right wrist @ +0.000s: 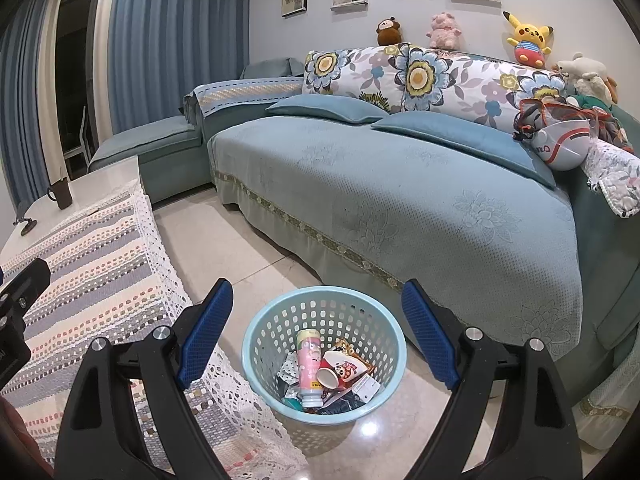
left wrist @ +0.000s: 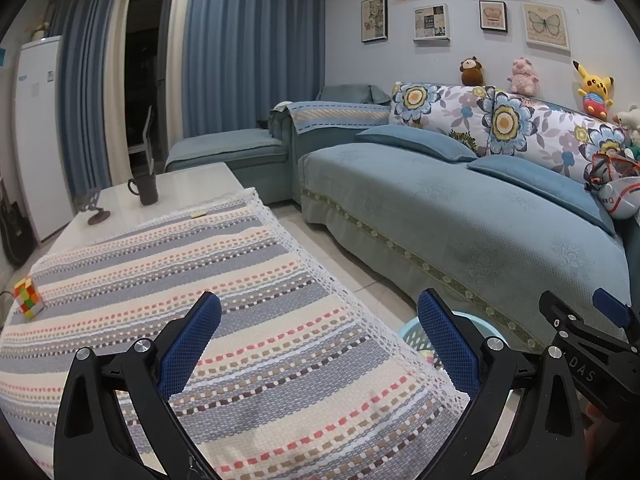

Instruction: Collect trash

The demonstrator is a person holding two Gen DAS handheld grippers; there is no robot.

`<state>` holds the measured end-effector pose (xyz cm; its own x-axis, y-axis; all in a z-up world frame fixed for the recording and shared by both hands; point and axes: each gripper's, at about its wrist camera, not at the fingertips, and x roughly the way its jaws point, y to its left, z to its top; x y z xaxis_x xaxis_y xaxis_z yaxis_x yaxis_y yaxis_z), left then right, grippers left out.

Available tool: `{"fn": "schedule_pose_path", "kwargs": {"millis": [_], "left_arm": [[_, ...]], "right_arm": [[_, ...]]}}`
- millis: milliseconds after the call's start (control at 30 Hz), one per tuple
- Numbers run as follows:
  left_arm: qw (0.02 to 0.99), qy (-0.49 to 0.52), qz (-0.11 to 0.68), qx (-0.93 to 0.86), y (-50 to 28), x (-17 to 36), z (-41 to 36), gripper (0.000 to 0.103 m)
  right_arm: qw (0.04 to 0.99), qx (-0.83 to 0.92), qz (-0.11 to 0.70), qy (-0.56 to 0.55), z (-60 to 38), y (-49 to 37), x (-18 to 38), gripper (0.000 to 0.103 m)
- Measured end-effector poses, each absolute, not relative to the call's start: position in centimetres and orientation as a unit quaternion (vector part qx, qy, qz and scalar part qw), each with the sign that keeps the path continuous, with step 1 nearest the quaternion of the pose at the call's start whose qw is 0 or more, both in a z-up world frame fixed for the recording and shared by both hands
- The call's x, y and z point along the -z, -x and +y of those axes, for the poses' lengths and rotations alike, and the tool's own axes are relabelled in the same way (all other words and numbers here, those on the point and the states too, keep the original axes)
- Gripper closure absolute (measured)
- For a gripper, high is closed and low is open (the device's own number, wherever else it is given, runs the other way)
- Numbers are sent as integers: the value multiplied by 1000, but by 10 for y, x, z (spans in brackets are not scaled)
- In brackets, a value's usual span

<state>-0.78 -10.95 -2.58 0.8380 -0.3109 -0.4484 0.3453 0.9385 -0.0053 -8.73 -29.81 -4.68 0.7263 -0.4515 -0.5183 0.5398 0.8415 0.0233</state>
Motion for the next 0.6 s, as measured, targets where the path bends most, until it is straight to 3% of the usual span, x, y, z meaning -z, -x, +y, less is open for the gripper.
{"fn": "schedule_pose_path", "kwargs": {"millis": [600], "left_arm": [[959, -43, 223, 171, 9, 22, -110, 8]], "right_arm": [[925, 266, 256, -87, -297, 88, 49, 21]]}}
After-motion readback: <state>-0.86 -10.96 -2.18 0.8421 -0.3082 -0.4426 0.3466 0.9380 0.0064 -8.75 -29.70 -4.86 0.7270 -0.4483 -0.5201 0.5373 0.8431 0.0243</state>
